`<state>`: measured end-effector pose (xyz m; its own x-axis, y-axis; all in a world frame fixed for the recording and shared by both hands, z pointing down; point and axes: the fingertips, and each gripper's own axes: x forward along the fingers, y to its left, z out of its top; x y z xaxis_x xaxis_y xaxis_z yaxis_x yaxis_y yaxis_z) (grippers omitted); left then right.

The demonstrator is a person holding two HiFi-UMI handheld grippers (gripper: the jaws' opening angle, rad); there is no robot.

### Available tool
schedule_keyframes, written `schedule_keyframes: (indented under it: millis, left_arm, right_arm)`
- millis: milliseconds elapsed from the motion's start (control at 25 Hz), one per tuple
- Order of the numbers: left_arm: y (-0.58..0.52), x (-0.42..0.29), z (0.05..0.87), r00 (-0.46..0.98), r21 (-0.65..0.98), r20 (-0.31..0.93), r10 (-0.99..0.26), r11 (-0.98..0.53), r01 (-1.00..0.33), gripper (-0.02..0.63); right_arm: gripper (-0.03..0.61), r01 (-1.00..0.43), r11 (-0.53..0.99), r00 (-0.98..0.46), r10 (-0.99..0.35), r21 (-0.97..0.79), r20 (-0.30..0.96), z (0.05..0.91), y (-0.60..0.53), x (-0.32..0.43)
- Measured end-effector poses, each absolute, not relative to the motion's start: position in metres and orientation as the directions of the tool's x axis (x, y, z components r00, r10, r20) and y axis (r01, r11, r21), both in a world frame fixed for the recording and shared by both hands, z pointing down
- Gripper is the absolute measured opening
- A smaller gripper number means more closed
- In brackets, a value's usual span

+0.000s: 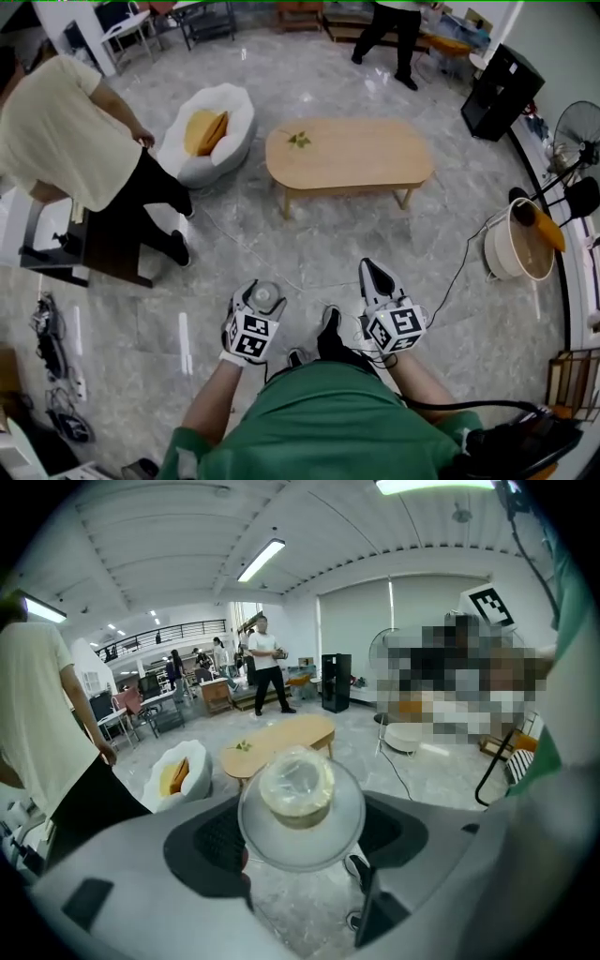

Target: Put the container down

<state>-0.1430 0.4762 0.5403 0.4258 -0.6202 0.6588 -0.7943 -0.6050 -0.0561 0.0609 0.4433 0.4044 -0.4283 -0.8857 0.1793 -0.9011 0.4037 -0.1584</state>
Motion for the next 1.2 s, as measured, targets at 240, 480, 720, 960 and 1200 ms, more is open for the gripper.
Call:
schedule_keyframes:
  millis: [240,480,720,960,1200]
  left_arm:
    - [0.409,-0.112,0.538,0.392,-0.06,0.674,-0.626,-0.575,-0.816,0.347]
    - [0.349,-0.077,0.528,0.375,-0.053,0.666,-0.645,-0.542,-0.839,0.347]
    - [0.309,-0.053,0.522,0.351,-0.071,0.659,-0.665,-0.52,-0.851,0.347]
    - [0.28,-0.043,0.524,0.349,-0.07,0.668,-0.657,-0.522,-0.85,0.347]
    - [0.241,-0.045,0.539,0.37,-0.048,0.683,-0.629,-0.544,-0.838,0.347]
  right_arm:
    - [0.014,-0.882,0.433,-0.464,-0.867,-0.185,0.181,0.411,0.365,0.093]
    - [0.014,-0.865,0.462,-0.493,-0.856,-0.195,0.155,0.401,0.301,0.124]
    - [0.014,-0.854,0.484,-0.511,-0.85,-0.193,0.13,0.395,0.259,0.152]
    - [0.014,-0.855,0.475,-0.505,-0.853,-0.207,0.13,0.399,0.23,0.164]
    - [0.014,-0.868,0.449,-0.484,-0.86,-0.211,0.16,0.412,0.198,0.164]
